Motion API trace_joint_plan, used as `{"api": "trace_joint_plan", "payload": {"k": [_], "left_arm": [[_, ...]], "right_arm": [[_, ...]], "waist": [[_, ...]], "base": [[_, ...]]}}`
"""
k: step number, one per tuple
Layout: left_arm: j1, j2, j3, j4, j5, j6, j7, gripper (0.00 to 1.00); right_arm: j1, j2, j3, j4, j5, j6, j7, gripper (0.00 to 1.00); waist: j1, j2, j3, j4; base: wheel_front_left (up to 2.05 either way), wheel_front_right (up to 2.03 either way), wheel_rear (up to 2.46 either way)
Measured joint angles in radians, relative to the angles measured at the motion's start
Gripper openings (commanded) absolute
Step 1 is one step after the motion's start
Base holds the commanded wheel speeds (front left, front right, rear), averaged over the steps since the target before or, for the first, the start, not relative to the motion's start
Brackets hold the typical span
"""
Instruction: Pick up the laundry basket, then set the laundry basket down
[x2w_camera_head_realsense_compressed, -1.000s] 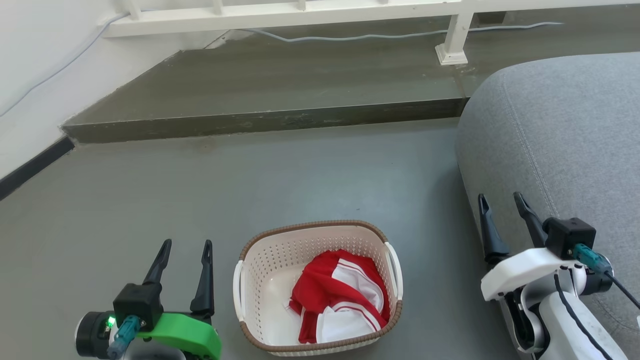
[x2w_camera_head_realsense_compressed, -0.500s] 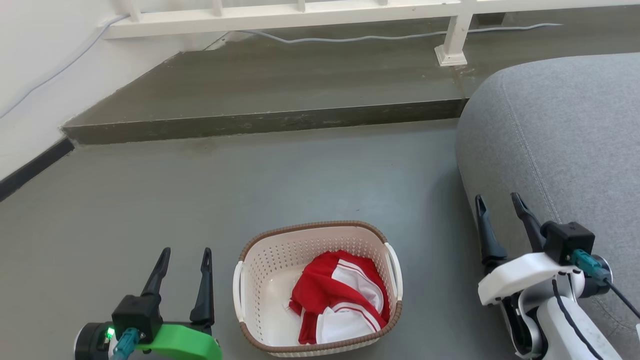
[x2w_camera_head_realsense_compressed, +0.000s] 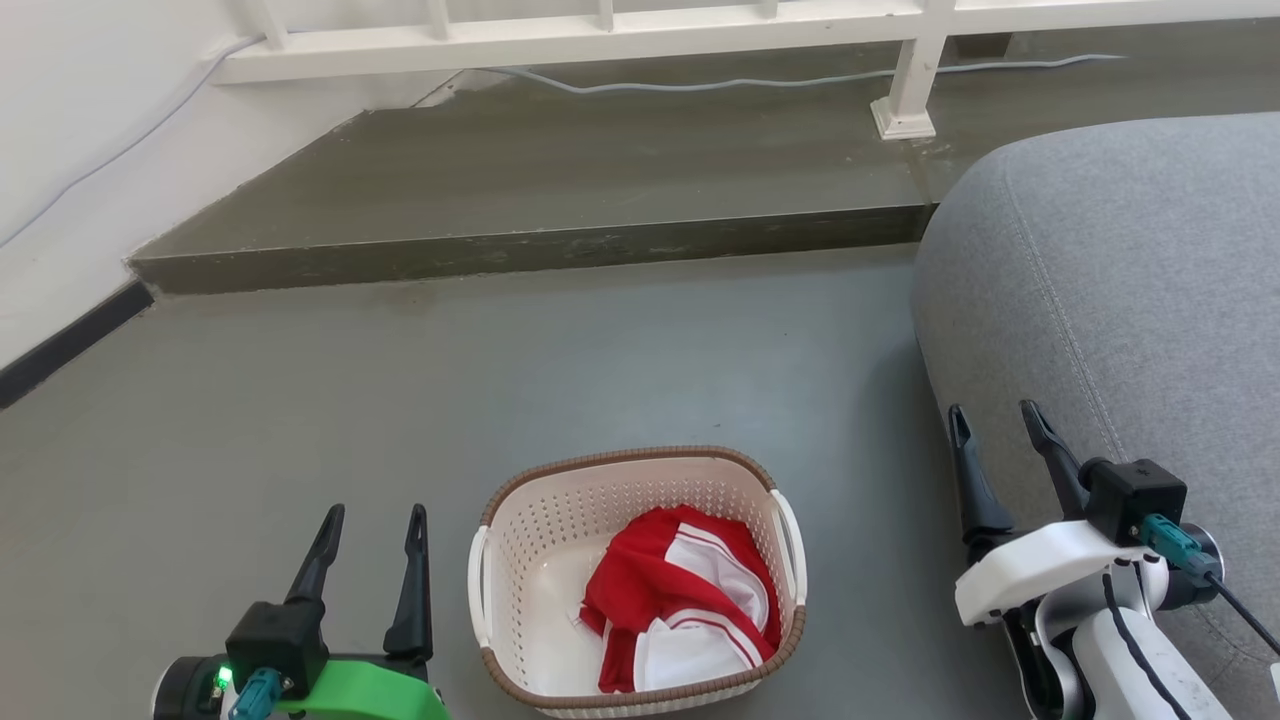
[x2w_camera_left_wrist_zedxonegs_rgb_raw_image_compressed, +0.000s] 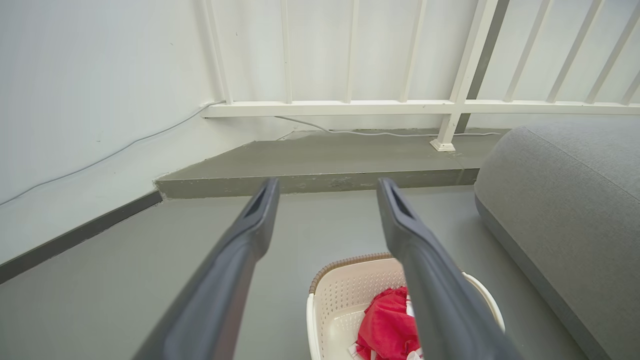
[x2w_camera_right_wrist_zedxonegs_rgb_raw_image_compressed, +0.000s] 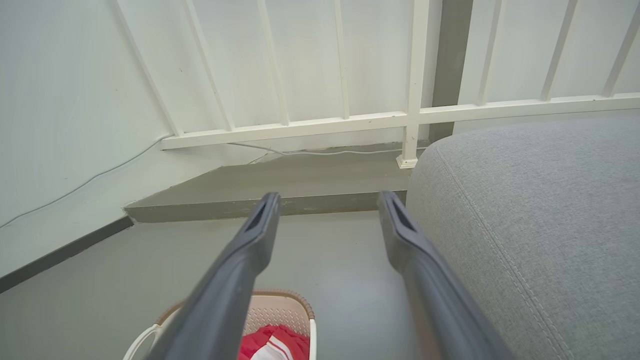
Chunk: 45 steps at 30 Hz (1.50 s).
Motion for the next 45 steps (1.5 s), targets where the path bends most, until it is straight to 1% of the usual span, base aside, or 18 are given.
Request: {"api": "trace_joint_plan", "payload": {"k": [7,8,13,17,20,27,33,45], "left_arm": [[0.016,-0.002,0.001,-0.002,0.001,0.0,0.0,1.0],[0.017,-0.003,0.002,-0.003,0.002,0.0,0.0,0.0],[0.019,-0.008,-0.011,0.032,-0.001,-0.002,0.005,0.0],[0.025,-0.011,-0.011,0.031,-0.022,-0.003,0.005,0.0],[0.04,-0.015,-0.011,0.027,-0.043,-0.011,0.005,0.0],[0.044,-0.024,-0.003,0.016,-0.152,-0.021,0.01,0.0],[0.044,-0.027,0.028,0.017,-0.247,-0.031,0.032,0.0],[0.041,-0.03,0.067,0.027,-0.409,-0.049,0.074,0.0]], "right_arm": [[0.009,0.002,-0.003,-0.004,0.0,0.001,0.0,1.0],[0.013,0.002,-0.005,-0.005,0.0,0.001,0.0,0.0],[0.04,0.013,0.001,0.028,0.002,0.001,0.001,0.0],[0.053,0.017,-0.005,0.034,0.023,0.002,0.002,0.0],[0.053,0.019,-0.011,0.033,0.047,0.01,0.008,0.0],[0.052,0.027,-0.035,0.031,0.153,0.022,0.033,0.0],[0.052,0.032,-0.054,0.03,0.259,0.033,0.056,0.0],[0.05,0.038,-0.099,0.026,0.41,0.055,0.101,0.0]], "waist": [[0.0,0.0,0.0,0.002],[0.0,0.0,0.001,0.002],[0.0,0.0,0.001,0.002],[0.0,0.0,0.0,0.003],[0.0,0.0,-0.001,0.006],[0.0,0.0,-0.004,0.01],[0.0,0.0,-0.007,0.013],[0.0,0.0,-0.012,0.019]], "base": [[0.0,0.0,0.0],[0.0,0.0,0.0],[0.0,0.0,0.0],[0.0,0.0,0.0],[0.0,0.0,0.0],[0.0,0.0,0.0],[0.0,0.0,0.0],[0.0,0.0,0.0]]}}
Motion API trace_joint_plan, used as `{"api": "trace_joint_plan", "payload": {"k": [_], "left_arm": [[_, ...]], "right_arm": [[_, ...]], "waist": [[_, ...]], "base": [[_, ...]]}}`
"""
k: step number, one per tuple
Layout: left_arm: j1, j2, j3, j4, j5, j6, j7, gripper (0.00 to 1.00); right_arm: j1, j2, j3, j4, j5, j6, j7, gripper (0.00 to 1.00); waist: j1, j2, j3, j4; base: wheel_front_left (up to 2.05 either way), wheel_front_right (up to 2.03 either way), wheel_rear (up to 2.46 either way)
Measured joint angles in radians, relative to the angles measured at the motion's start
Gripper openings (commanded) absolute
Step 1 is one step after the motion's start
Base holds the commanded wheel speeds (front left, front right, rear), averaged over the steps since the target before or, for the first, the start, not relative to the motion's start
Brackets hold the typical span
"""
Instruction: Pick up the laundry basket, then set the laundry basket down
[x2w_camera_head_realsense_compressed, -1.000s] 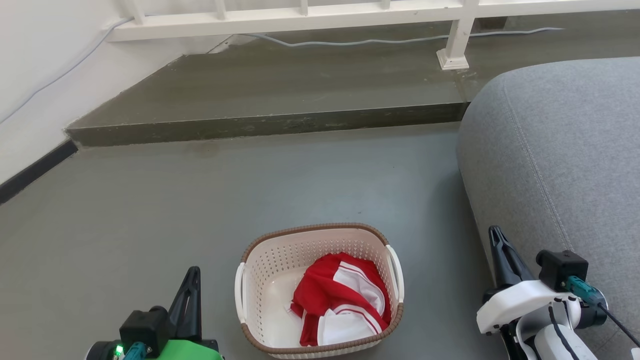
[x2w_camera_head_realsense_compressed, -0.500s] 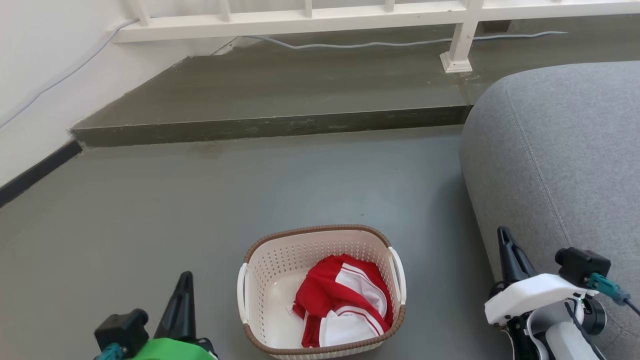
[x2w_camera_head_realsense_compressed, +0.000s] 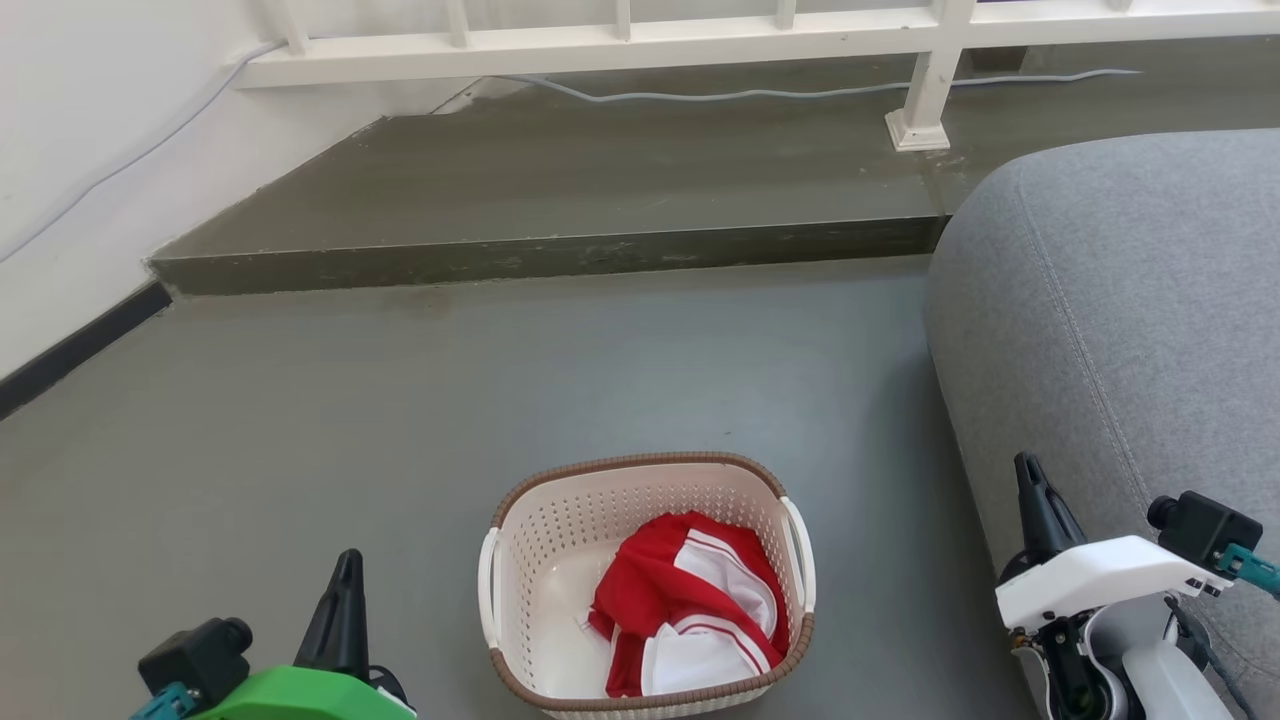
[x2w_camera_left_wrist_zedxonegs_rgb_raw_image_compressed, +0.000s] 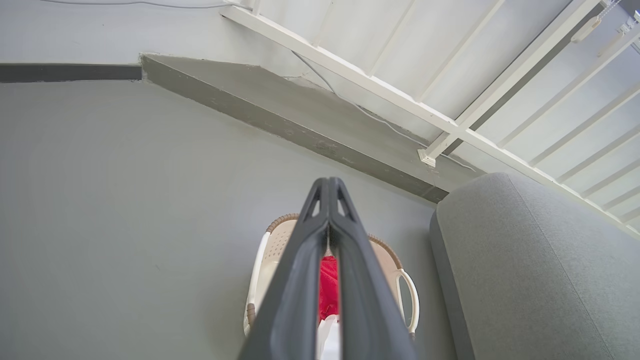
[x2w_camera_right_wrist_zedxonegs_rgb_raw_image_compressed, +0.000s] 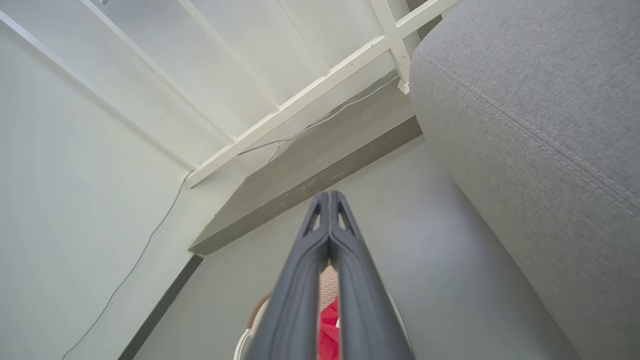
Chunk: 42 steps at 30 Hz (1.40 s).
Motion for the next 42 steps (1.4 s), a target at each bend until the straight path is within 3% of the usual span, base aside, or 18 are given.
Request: {"api": "trace_joint_plan", "payload": {"k": [42], "left_arm": [[-0.077,0.001,0.132,0.091,-0.579,-0.099,0.125,0.0]], "right_arm": [[-0.032,0.028,-0.152,0.0,0.56,0.081,0.152,0.0]], "waist": [[0.0,0.0,-0.019,0.023]], "base": [[0.0,0.0,0.0]]}}
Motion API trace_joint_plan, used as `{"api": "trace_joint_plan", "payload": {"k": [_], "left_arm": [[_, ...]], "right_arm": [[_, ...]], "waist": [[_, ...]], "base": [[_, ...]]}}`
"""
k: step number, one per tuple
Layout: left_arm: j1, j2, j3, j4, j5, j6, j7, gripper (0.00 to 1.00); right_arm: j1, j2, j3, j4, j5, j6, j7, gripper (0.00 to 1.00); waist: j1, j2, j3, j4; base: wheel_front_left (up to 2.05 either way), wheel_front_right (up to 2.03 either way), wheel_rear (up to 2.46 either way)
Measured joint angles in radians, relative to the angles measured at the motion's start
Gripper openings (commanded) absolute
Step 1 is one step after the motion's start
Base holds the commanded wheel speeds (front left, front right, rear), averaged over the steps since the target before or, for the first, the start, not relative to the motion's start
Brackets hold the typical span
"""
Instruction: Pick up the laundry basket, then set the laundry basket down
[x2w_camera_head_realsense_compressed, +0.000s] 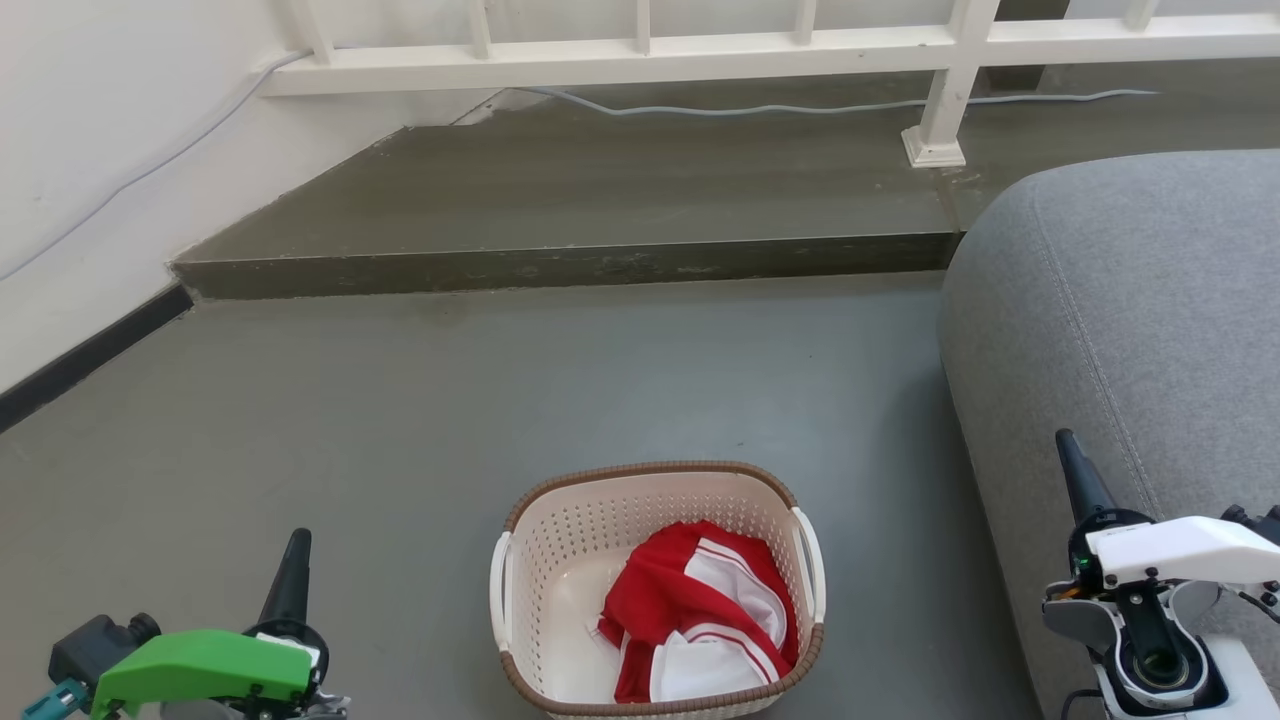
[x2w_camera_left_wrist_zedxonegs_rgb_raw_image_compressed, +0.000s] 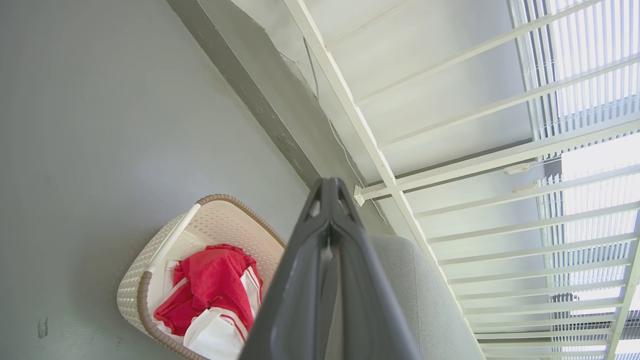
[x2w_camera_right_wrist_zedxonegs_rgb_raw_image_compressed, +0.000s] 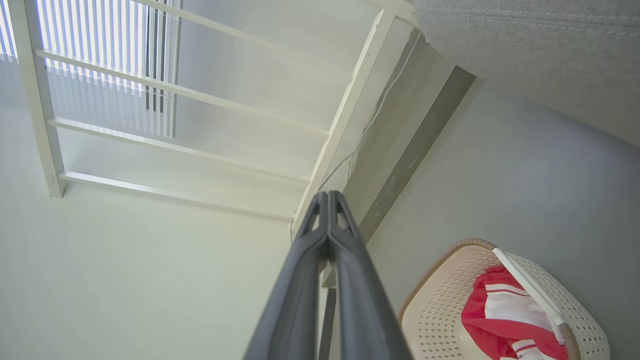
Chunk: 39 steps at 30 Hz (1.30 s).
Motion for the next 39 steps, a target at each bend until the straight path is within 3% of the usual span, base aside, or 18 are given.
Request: {"api": "trace_joint_plan", "payload": {"k": [28,39], "left_arm": [[-0.066,-0.002,0.085,0.06,-0.359,-0.073,0.072,0.0],[-0.068,-0.003,0.087,0.072,-0.369,-0.078,0.079,0.0]], "right_arm": [[-0.021,0.012,-0.094,0.0,0.354,0.052,0.089,0.0],[-0.022,0.017,-0.099,0.0,0.363,0.054,0.089,0.0]], "waist": [[0.0,0.0,-0.012,0.015],[0.0,0.0,-0.012,0.015]], "base": [[0.0,0.0,0.0],[0.0,0.0,0.0]]}}
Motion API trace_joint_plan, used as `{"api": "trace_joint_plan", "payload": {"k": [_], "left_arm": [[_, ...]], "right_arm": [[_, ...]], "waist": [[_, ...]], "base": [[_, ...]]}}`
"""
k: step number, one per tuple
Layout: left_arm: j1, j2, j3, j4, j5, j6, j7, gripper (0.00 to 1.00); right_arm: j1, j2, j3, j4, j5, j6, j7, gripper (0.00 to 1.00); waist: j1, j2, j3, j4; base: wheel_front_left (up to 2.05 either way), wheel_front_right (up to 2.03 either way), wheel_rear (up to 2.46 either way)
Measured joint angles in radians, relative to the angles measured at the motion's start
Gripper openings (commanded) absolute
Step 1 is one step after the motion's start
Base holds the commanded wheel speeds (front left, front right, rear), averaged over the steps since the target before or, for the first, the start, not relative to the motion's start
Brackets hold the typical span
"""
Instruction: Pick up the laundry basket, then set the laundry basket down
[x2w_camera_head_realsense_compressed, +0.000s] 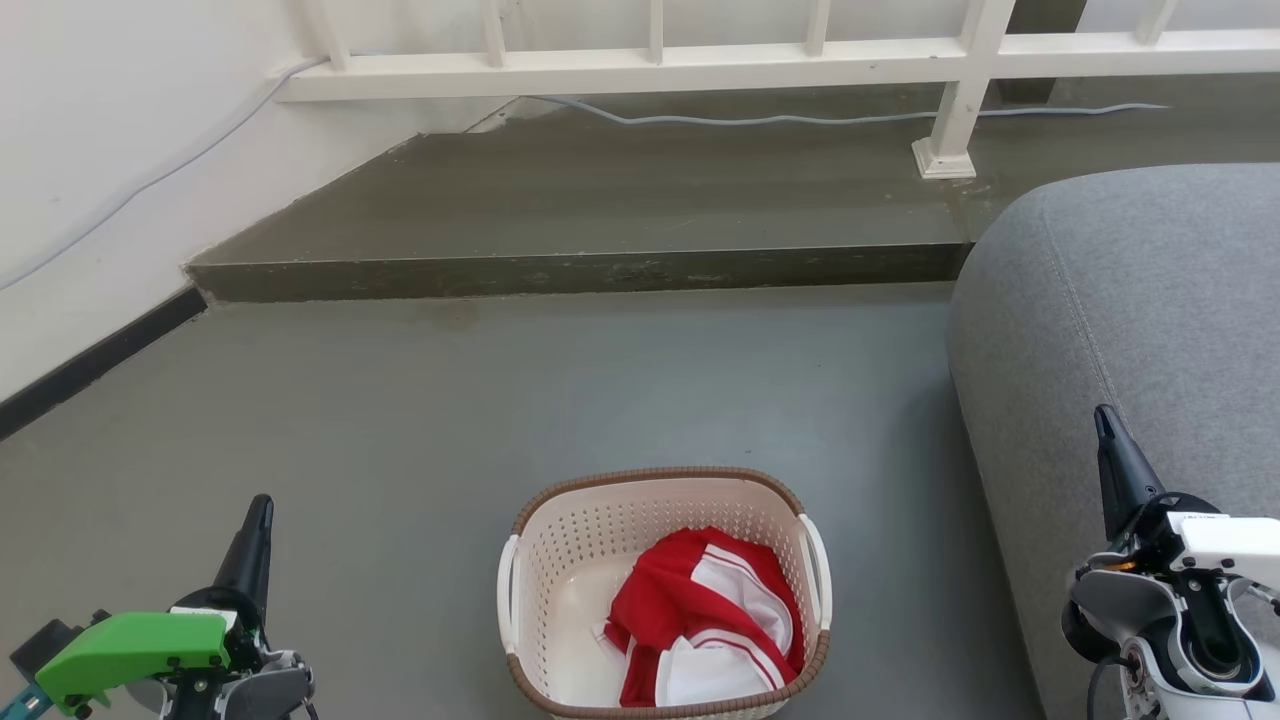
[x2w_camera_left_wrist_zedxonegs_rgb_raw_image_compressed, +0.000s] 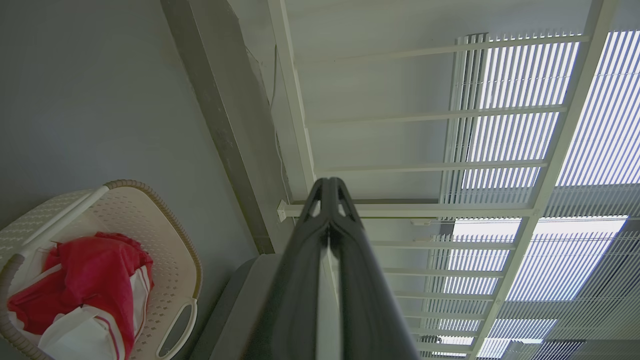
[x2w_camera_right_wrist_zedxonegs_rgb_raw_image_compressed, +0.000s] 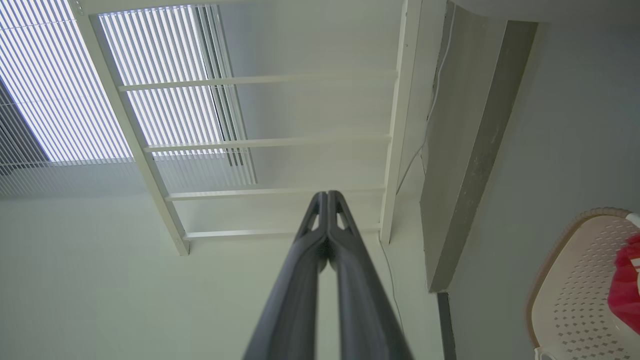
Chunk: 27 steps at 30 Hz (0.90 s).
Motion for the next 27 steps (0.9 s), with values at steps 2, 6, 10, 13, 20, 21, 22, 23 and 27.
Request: {"api": "trace_joint_plan", "payload": {"k": [2,6,10,13,20,21,22,23,27], "left_arm": [[-0.001,0.0,0.0,0.001,0.0,0.0,0.0,0.0],[-0.008,0.0,0.0,0.003,0.0,0.0,0.0,0.0],[-0.009,0.0,0.0,0.004,0.0,-0.001,0.0,0.0],[-0.009,-0.001,0.001,0.005,0.0,-0.002,0.0,0.0],[-0.009,-0.001,0.001,0.007,0.0,-0.005,0.0,0.0],[-0.009,-0.001,0.001,0.007,0.0,-0.005,0.0,0.0],[-0.009,-0.001,0.001,0.008,0.0,-0.006,0.0,0.0],[-0.009,-0.001,0.001,0.008,0.0,-0.006,0.0,0.0],[-0.009,-0.001,0.002,0.009,0.0,-0.006,0.0,0.0]], "right_arm": [[0.0,0.0,0.0,0.0,0.0,0.0,0.0,0.0],[0.0,0.0,0.0,0.0,0.0,0.0,0.0,0.0],[0.0,0.0,-0.001,0.0,0.0,0.0,0.0,0.0],[0.0,0.0,-0.001,0.0,0.0,0.0,0.0,0.0],[0.0,0.0,-0.001,0.0,0.0,0.0,0.0,0.0],[0.0,0.0,-0.001,0.0,0.0,0.0,0.0,0.0],[0.0,0.0,-0.001,0.0,0.0,0.0,0.0,0.0],[0.0,0.0,-0.001,0.0,0.0,0.0,0.0,0.0],[0.0,0.0,-0.001,0.0,0.0,0.0,0.0,0.0]], "waist": [[0.0,0.0,0.0,0.0],[0.0,0.0,0.0,0.0],[0.0,0.0,0.0,0.0],[0.0,0.0,0.0,0.0],[0.0,0.0,0.0,0.0],[0.0,0.0,0.0,0.0],[0.0,0.0,0.0,0.0],[0.0,0.0,0.0,0.0],[0.0,0.0,0.0,0.0]], "base": [[0.0,0.0,0.0],[0.0,0.0,0.0],[0.0,0.0,0.0],[0.0,0.0,0.0],[0.0,0.0,0.0],[0.0,0.0,0.0],[0.0,0.0,0.0],[0.0,0.0,0.0],[0.0,0.0,0.0]]}}
